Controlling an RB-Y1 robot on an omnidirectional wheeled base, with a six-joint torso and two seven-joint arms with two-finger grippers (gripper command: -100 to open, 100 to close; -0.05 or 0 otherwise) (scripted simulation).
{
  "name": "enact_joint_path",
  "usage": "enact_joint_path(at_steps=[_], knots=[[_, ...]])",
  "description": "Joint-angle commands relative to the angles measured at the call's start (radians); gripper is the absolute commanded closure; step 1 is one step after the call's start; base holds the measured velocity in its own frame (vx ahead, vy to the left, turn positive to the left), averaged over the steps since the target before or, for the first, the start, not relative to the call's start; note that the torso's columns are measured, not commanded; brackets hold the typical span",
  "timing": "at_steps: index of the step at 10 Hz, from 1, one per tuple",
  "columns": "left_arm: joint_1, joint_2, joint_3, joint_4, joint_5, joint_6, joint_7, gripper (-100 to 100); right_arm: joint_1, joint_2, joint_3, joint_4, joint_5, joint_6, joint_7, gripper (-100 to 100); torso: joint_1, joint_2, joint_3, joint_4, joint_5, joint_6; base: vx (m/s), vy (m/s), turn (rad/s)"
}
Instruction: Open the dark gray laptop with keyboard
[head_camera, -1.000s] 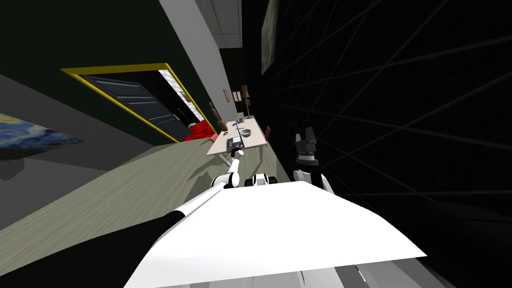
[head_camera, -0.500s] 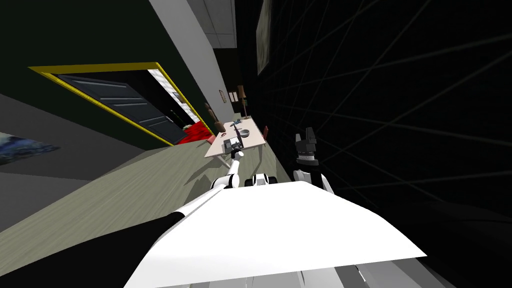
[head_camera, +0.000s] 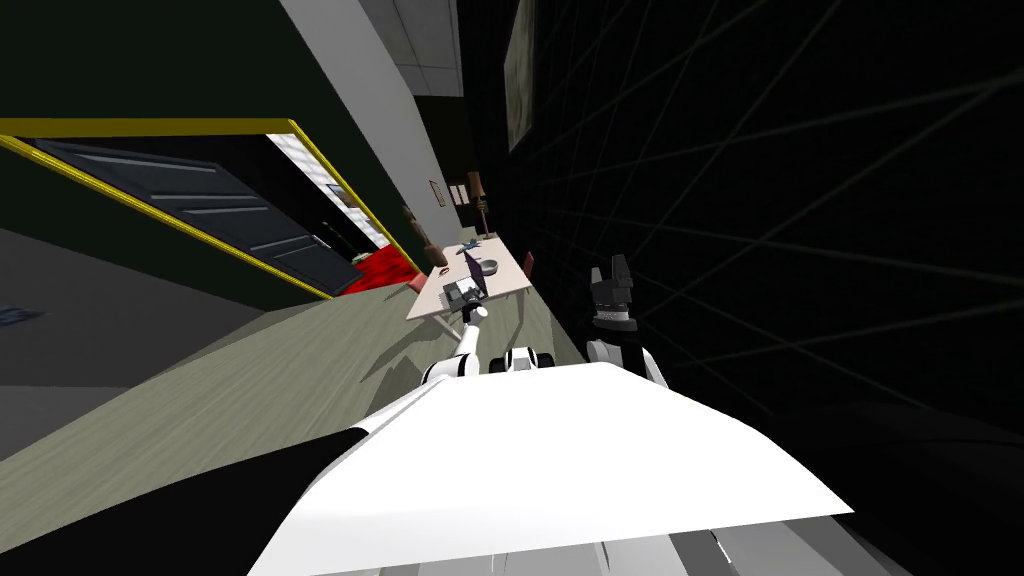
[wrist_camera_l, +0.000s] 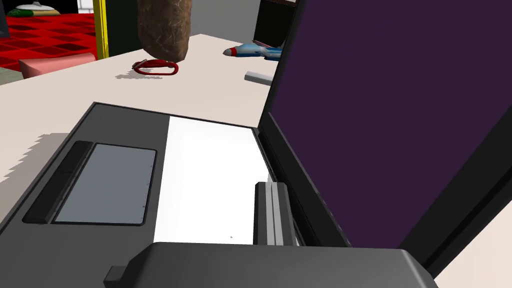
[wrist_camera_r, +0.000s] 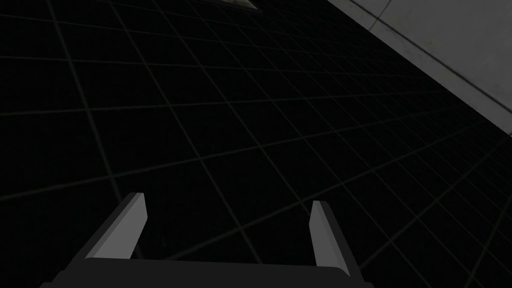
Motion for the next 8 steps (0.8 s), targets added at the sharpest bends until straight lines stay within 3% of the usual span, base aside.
enact_joint_path(at_steps=[1,3,4,5,8], knots=[[0.024,0.0,-0.013,-0.004,0.02,-0.034,0.065,100,0.0,0.0,0.0,0.0,0.0,0.0,0.0,0,-0.001,0.0,0.0,0.0,0.0,0.0,0.001,0.05,-0.075],[0.056,-0.005,-0.024,-0.018,0.044,-0.071,0.124,100,0.0,0.0,0.0,0.0,0.0,0.0,0.0,0,0.0,-0.001,0.0,0.0,0.0,0.0,0.006,0.091,-0.163],[0.05,-0.005,-0.021,-0.018,0.036,-0.058,0.102,100,0.0,0.0,0.0,0.0,0.0,0.0,0.0,0,0.001,0.0,0.0,0.0,0.0,0.0,-0.004,0.051,-0.029],[0.053,0.043,-0.02,-0.02,0.038,-0.061,0.107,-100,0.0,0.0,0.0,0.0,0.0,0.0,0.0,0,-0.002,0.0,0.0,0.0,0.0,0.0,0.006,-0.005,0.016],[0.055,0.131,-0.011,-0.017,0.04,-0.06,0.099,-100,0.0,0.0,0.0,0.0,0.0,0.0,0.0,0,-0.004,-0.001,0.0,0.0,-0.001,0.0,0.022,-0.056,0.019]])
